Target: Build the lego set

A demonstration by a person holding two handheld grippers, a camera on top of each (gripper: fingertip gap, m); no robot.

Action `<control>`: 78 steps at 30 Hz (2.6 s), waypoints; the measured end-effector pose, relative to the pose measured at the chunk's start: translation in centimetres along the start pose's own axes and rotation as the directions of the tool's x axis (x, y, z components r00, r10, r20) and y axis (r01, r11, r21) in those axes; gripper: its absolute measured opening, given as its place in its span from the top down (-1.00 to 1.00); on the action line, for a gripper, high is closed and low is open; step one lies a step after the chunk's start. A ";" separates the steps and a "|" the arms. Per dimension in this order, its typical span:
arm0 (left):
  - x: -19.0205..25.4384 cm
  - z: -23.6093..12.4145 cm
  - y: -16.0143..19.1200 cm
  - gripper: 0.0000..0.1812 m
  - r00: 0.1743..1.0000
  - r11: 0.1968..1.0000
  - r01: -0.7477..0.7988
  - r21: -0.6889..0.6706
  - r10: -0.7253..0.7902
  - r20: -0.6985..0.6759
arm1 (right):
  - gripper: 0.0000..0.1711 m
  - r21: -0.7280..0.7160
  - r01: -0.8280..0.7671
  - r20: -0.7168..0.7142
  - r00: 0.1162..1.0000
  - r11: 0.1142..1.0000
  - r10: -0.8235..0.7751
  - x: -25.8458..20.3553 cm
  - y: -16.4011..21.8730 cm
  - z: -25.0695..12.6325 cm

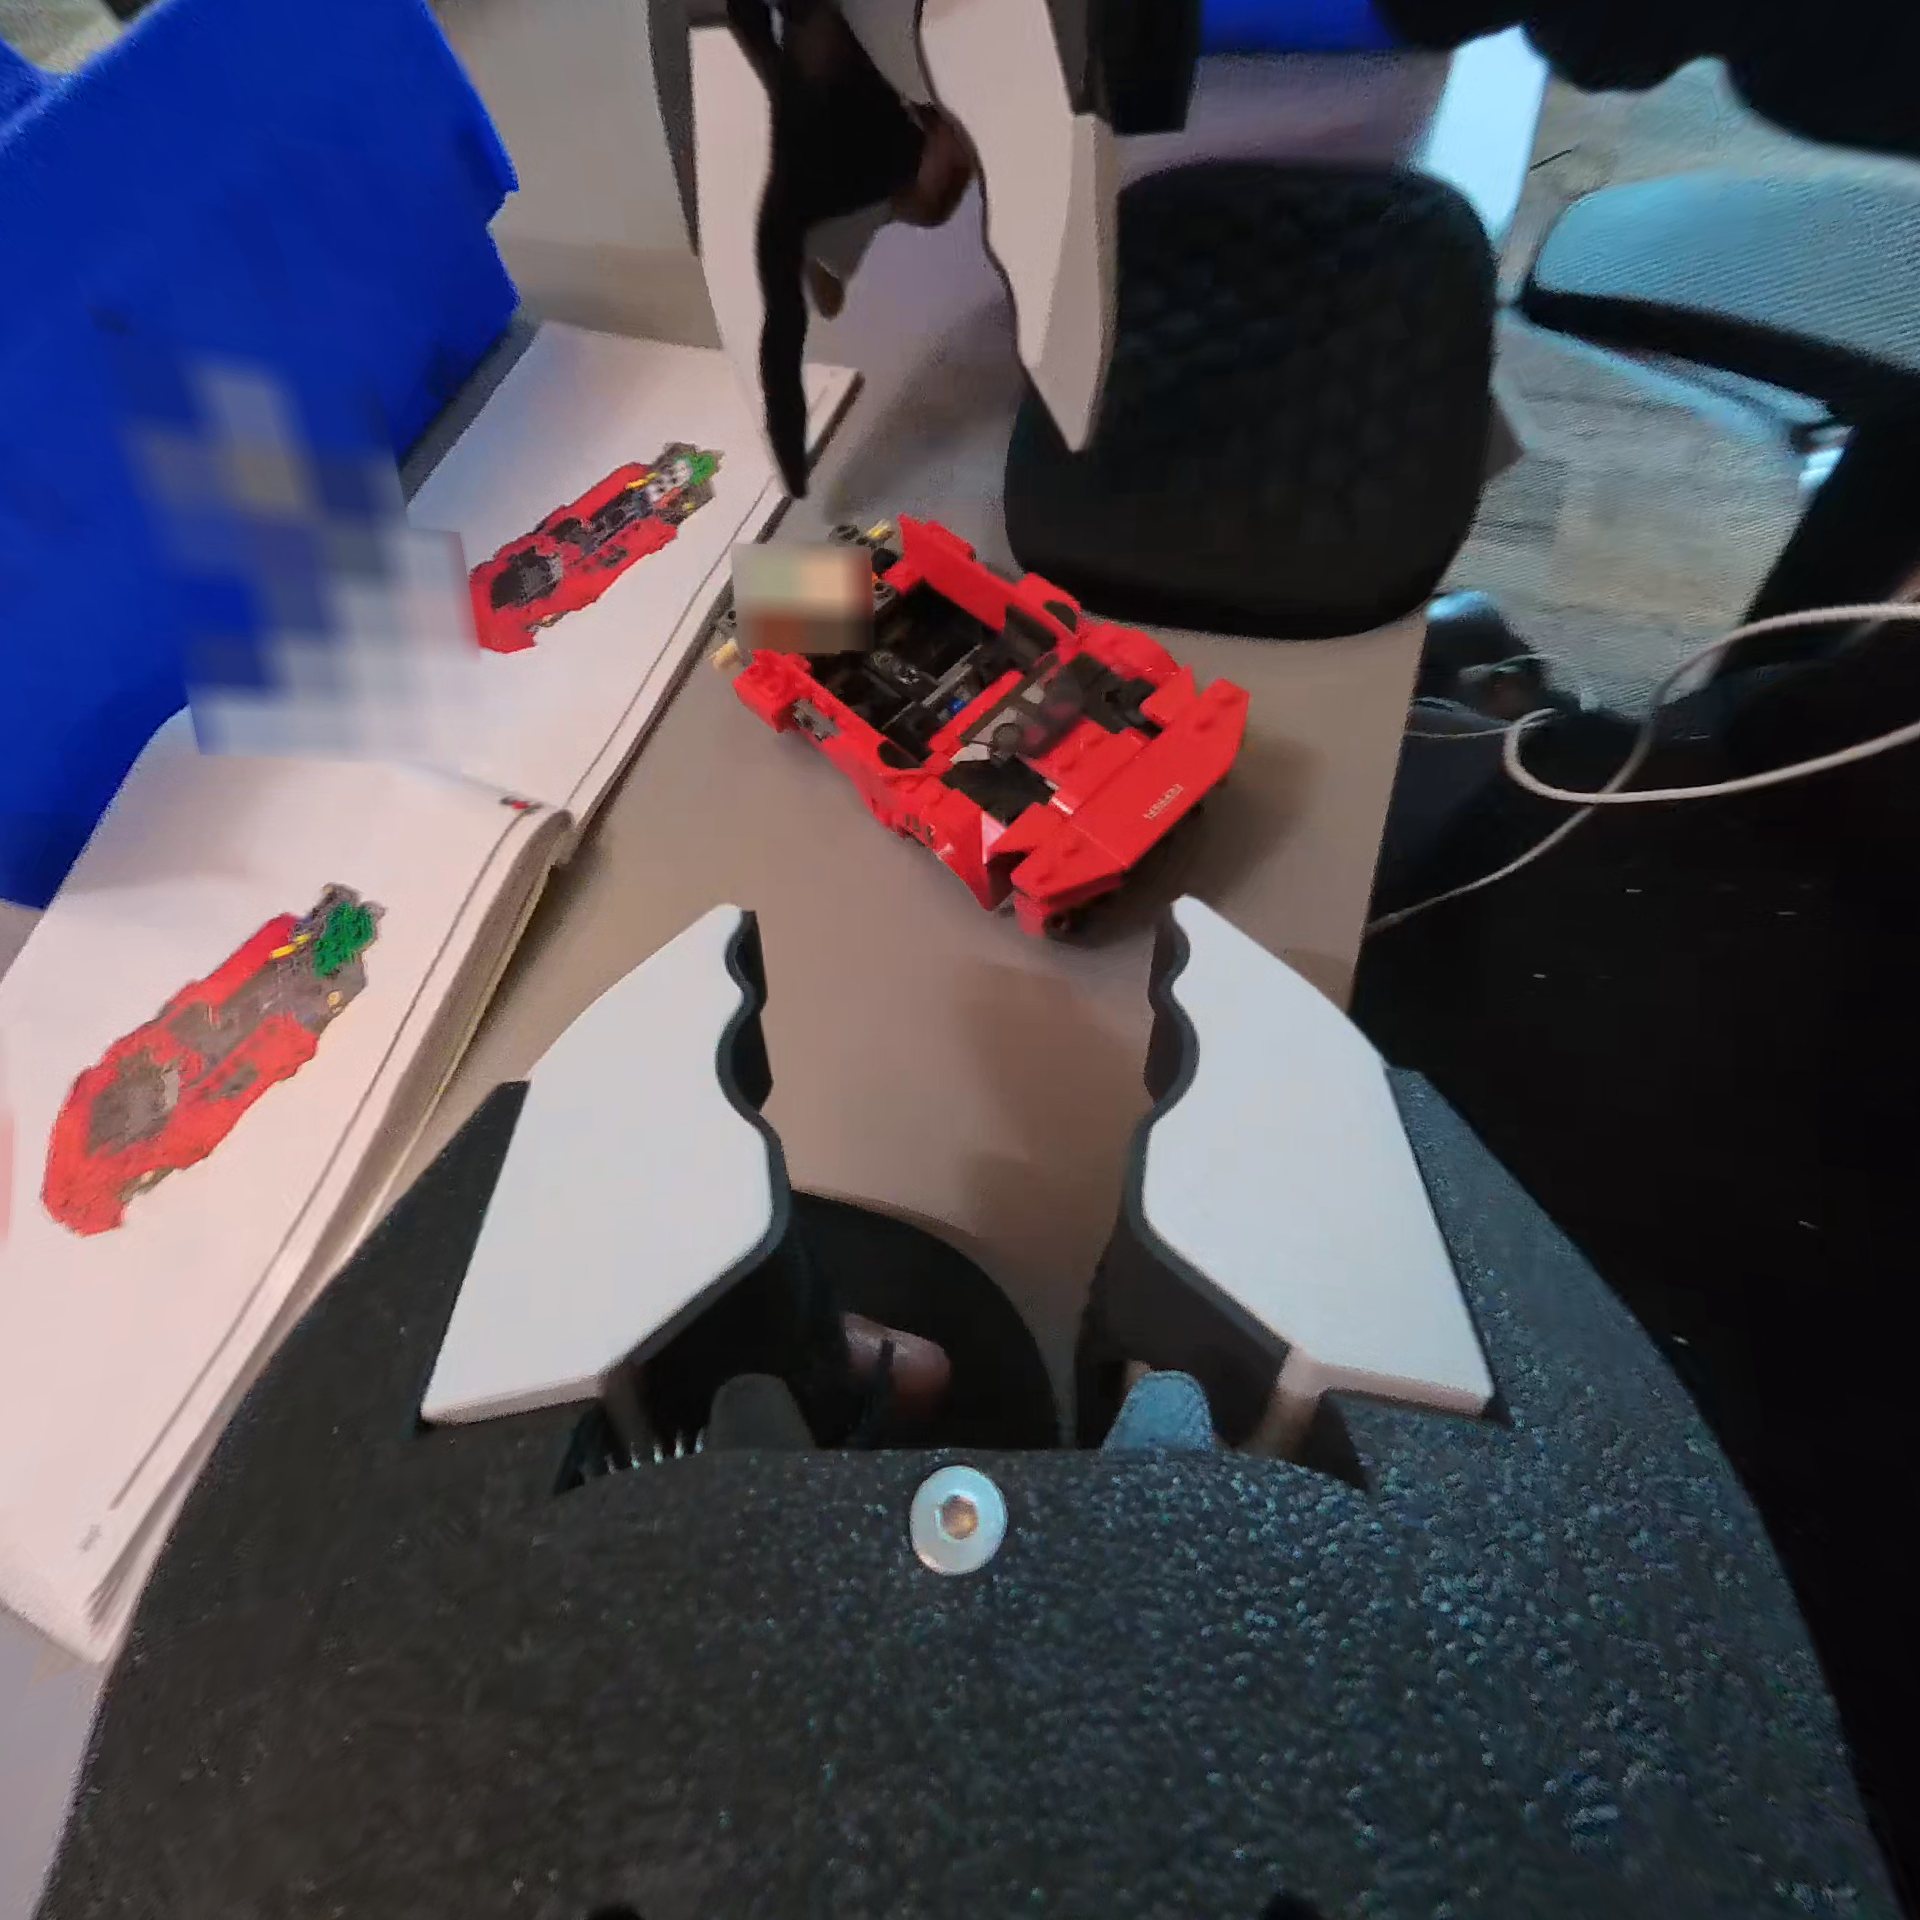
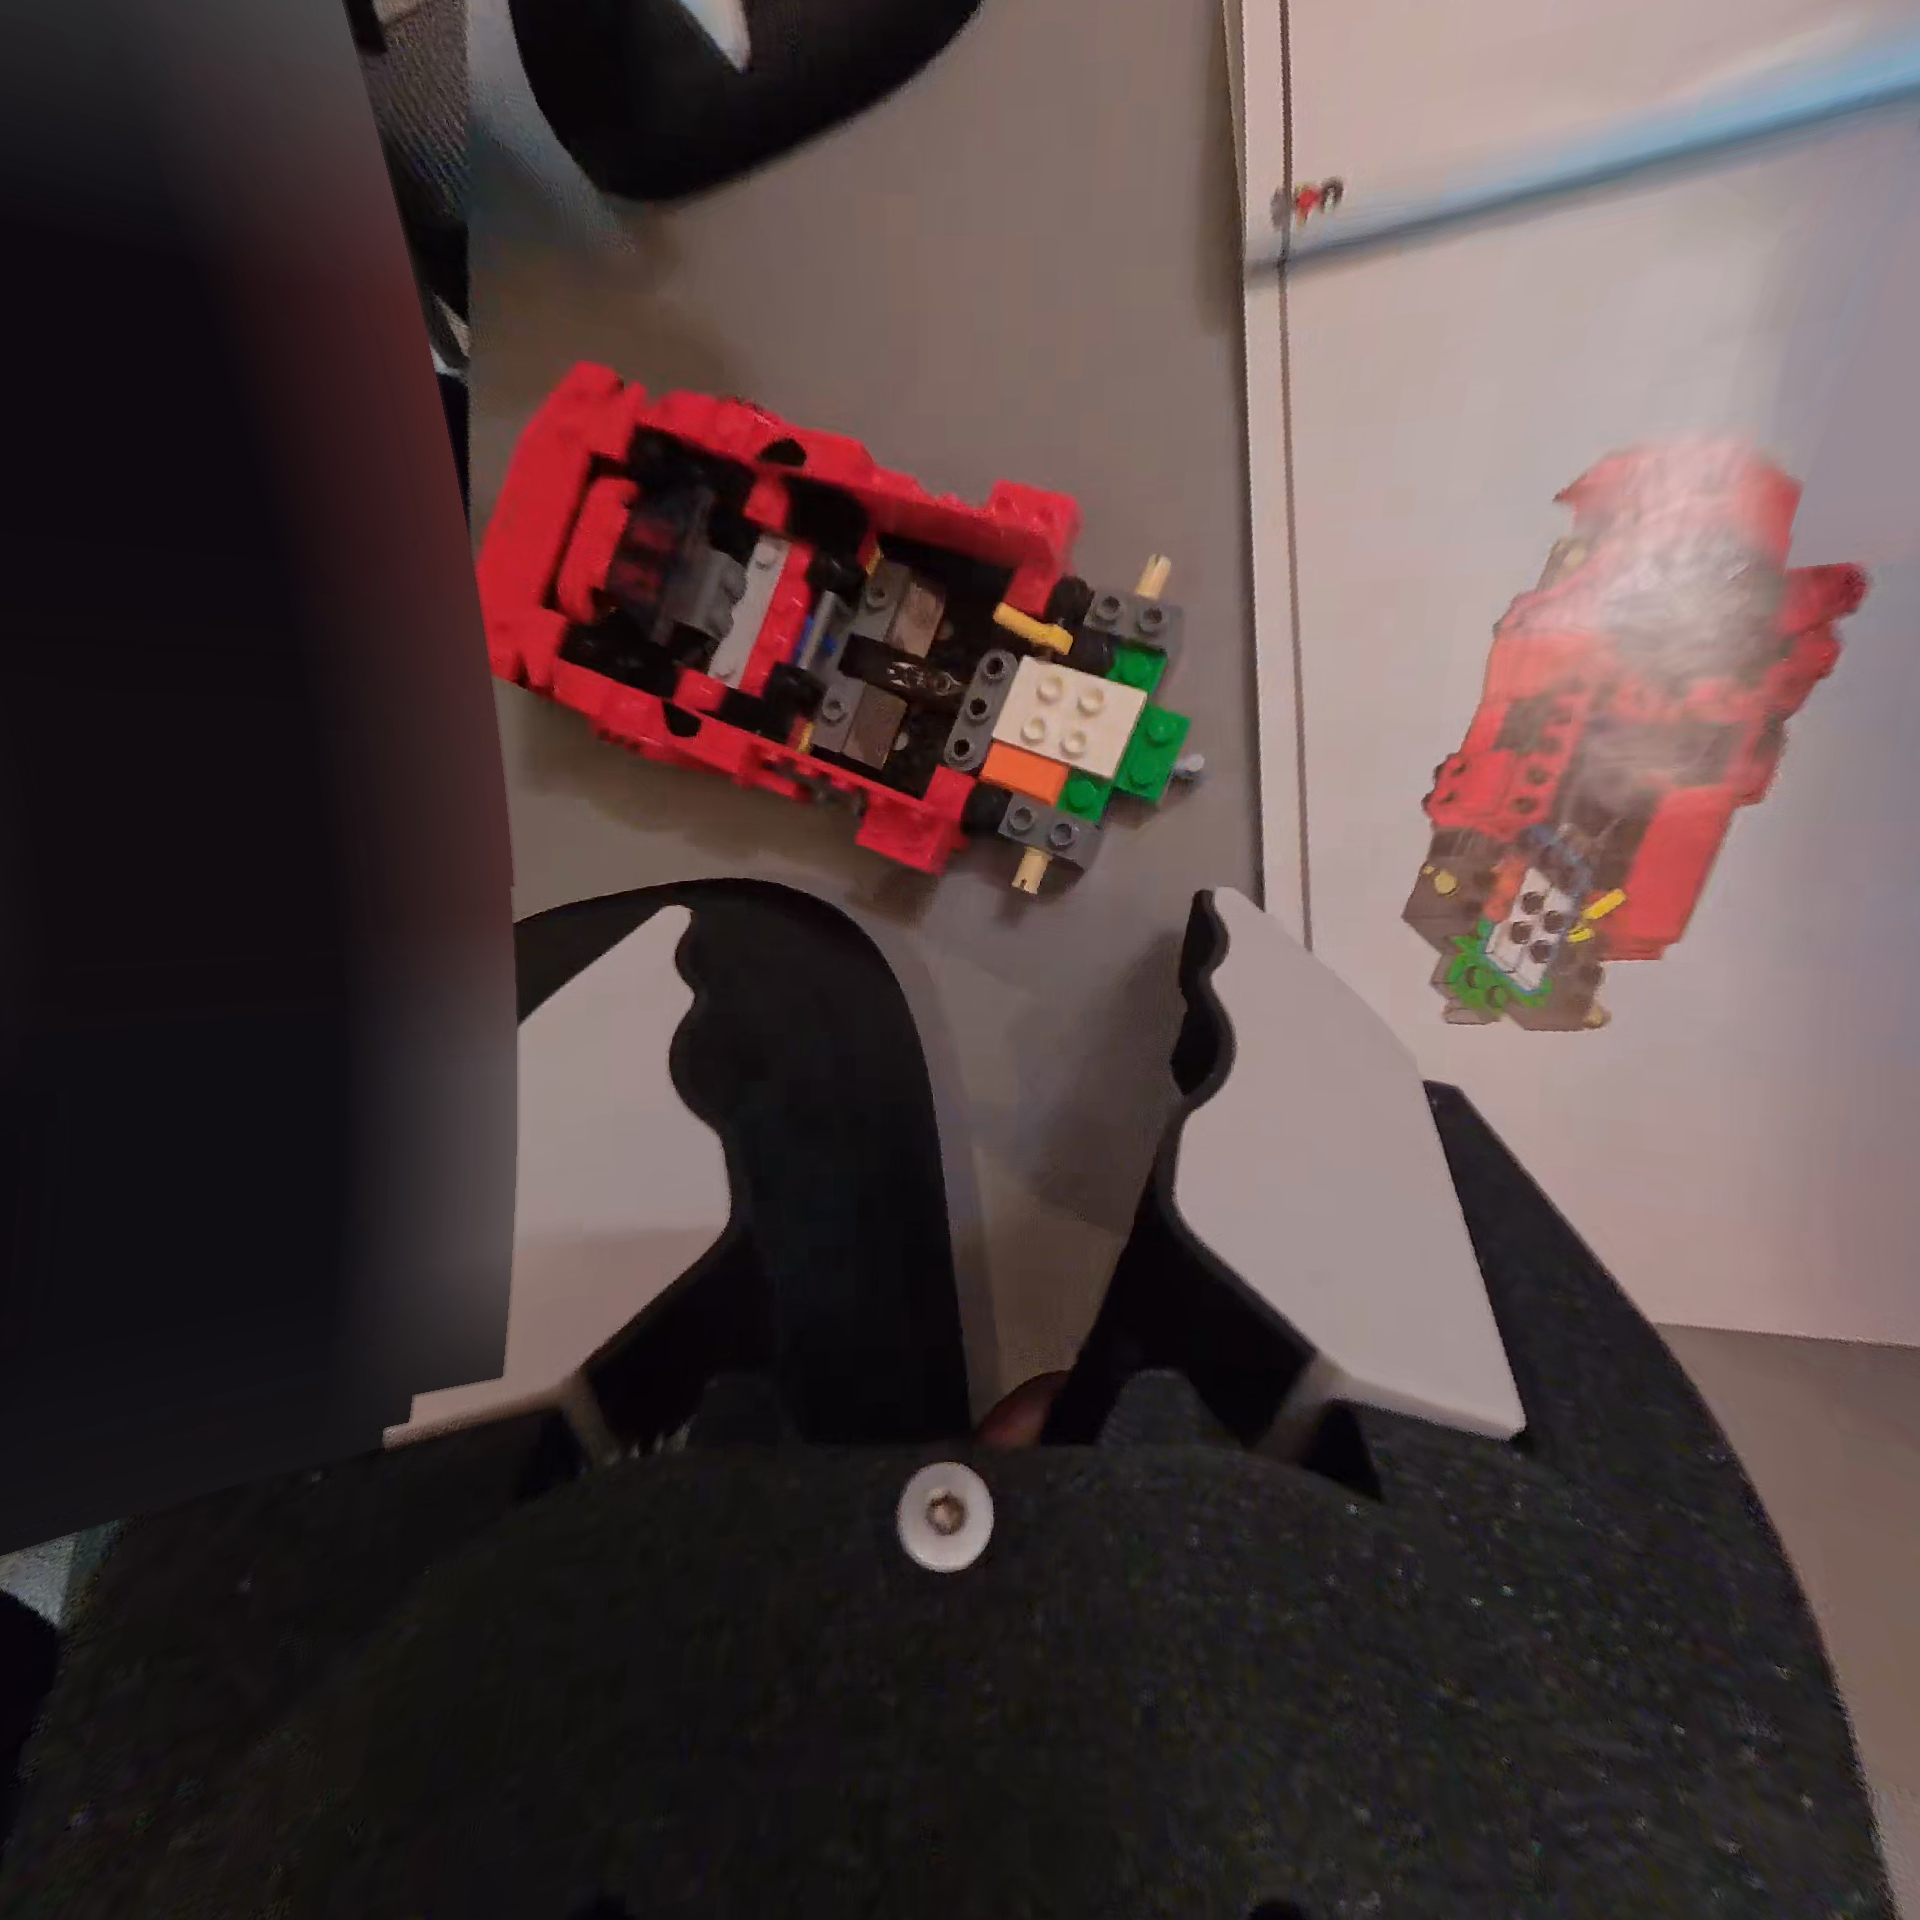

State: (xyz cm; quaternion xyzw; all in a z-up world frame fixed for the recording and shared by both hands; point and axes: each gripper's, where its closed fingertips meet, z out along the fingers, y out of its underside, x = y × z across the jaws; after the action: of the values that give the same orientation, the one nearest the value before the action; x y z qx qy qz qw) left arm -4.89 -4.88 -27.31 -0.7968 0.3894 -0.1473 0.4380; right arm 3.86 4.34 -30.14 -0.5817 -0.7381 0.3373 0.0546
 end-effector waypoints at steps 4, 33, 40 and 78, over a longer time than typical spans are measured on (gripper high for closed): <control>0.1 1.1 0.2 0.24 0.995 0.996 -0.059 -0.066 0.064 0.076 | 0.02 0.074 -0.011 -0.004 1.000 0.997 0.011 -0.1 -0.3 1.0; -5.2 -2.9 2.4 0.47 0.991 0.975 -0.129 -0.180 0.123 -0.043 | -0.08 0.243 -0.235 -0.072 0.963 0.941 0.259 -4.5 -1.3 -0.4; -14.2 -0.8 -1.4 1.00 0.999 0.997 -0.034 -0.076 0.035 0.016 | -0.28 0.304 -0.279 -0.321 0.870 0.911 0.374 4.0 -0.5 -2.8; -11.0 7.4 -4.9 0.19 0.963 0.965 -0.247 -0.085 0.254 0.092 | -0.06 0.259 -0.286 -0.270 0.896 0.923 0.353 7.6 -4.0 0.6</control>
State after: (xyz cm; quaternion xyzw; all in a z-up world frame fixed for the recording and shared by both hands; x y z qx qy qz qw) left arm -5.46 9.22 -26.36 -0.7630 0.4691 -0.0356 0.4433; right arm -2.12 10.53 -30.74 -0.7320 -0.5737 0.3227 0.1756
